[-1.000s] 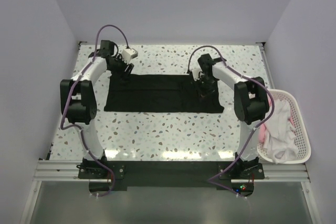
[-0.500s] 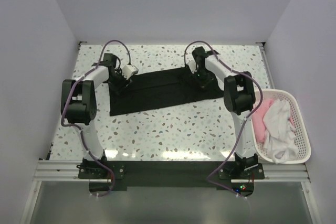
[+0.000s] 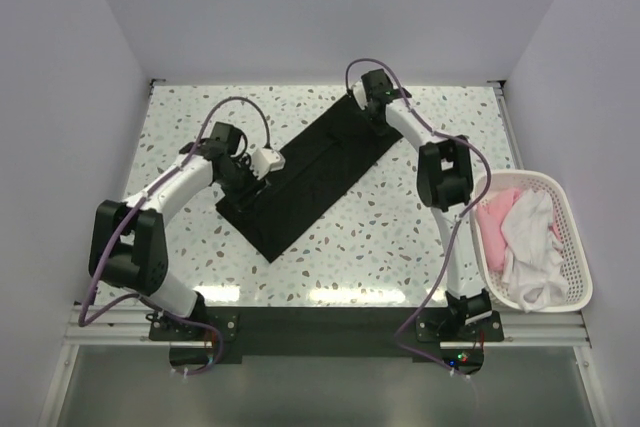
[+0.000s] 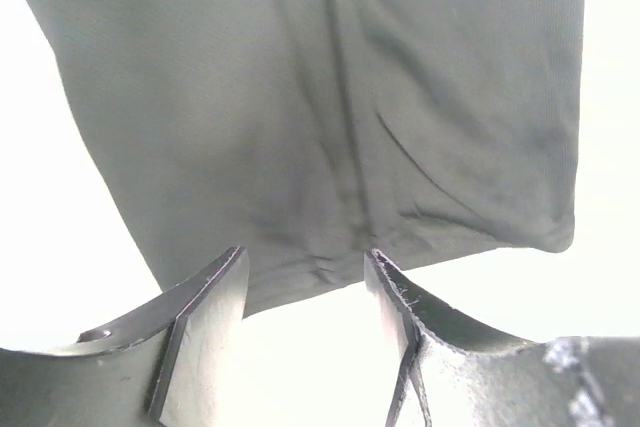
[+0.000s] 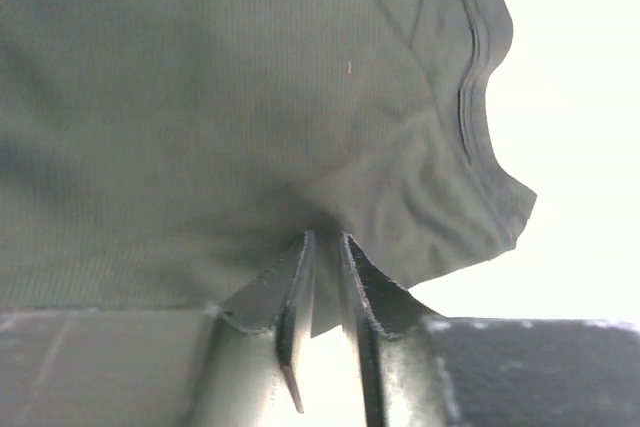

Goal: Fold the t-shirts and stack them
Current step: Fold the tshirt

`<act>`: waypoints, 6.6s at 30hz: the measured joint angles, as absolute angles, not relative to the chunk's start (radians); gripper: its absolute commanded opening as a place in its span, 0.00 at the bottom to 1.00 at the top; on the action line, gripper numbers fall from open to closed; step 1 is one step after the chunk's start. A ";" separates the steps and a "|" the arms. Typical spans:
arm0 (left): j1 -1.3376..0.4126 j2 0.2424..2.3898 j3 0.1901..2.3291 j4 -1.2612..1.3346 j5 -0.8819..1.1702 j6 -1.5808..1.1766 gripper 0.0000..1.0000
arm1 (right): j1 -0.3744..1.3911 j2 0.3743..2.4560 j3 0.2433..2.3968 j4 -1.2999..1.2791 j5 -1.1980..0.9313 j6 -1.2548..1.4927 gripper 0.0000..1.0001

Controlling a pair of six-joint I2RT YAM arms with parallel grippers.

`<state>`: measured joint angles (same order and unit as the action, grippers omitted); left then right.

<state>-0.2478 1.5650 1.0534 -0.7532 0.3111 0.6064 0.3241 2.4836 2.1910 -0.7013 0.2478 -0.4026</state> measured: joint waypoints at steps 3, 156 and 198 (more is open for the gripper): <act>-0.259 1.556 1.121 -0.739 0.310 0.589 0.56 | 0.322 2.415 2.122 -0.706 0.234 -0.384 0.28; -0.654 1.414 0.579 -0.231 0.629 1.026 0.00 | 0.772 1.492 0.760 -0.429 -0.297 -0.831 0.00; -0.305 2.099 1.588 -0.496 0.702 1.042 0.00 | 0.364 2.145 1.808 -0.794 -0.446 -1.113 0.00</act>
<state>-0.3054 2.0987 1.5875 -0.4965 0.7025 1.0416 0.3641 2.1448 1.8084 -0.7940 -0.4458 -1.1130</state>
